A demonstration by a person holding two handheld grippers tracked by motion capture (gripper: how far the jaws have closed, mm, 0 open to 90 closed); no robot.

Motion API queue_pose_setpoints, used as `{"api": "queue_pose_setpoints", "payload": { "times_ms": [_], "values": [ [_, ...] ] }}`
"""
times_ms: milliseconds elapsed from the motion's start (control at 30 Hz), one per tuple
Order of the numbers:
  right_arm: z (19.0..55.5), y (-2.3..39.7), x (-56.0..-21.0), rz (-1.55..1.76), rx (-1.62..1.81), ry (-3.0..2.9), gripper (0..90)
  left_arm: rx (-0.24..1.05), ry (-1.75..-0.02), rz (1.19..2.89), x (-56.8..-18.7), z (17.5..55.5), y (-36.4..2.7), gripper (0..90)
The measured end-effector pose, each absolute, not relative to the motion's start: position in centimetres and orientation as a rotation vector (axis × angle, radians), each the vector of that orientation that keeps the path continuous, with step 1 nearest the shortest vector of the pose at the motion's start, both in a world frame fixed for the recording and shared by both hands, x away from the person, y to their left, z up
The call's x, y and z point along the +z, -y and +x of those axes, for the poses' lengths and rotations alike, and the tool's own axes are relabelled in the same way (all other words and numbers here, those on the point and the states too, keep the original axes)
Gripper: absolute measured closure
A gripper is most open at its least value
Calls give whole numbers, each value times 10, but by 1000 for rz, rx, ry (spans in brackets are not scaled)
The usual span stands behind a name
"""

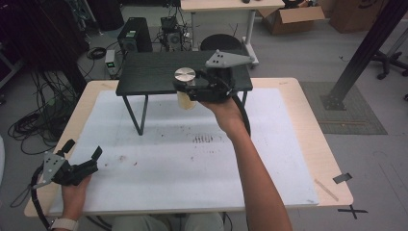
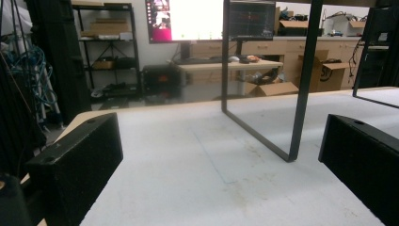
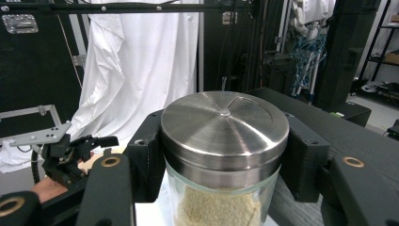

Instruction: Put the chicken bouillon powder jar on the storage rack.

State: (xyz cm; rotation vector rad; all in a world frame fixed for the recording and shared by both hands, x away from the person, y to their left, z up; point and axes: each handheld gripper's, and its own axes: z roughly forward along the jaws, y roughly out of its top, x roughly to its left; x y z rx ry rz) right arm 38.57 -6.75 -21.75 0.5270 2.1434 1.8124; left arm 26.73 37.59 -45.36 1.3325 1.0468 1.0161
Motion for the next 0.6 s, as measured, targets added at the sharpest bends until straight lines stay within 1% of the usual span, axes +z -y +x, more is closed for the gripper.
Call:
{"api": "queue_pose_setpoints", "payload": {
  "times_ms": [600],
  "values": [
    [411,55,-197,549,1832,-2136,418,1015,-1047,1334,-454,267,-376,6]
  ]
}}
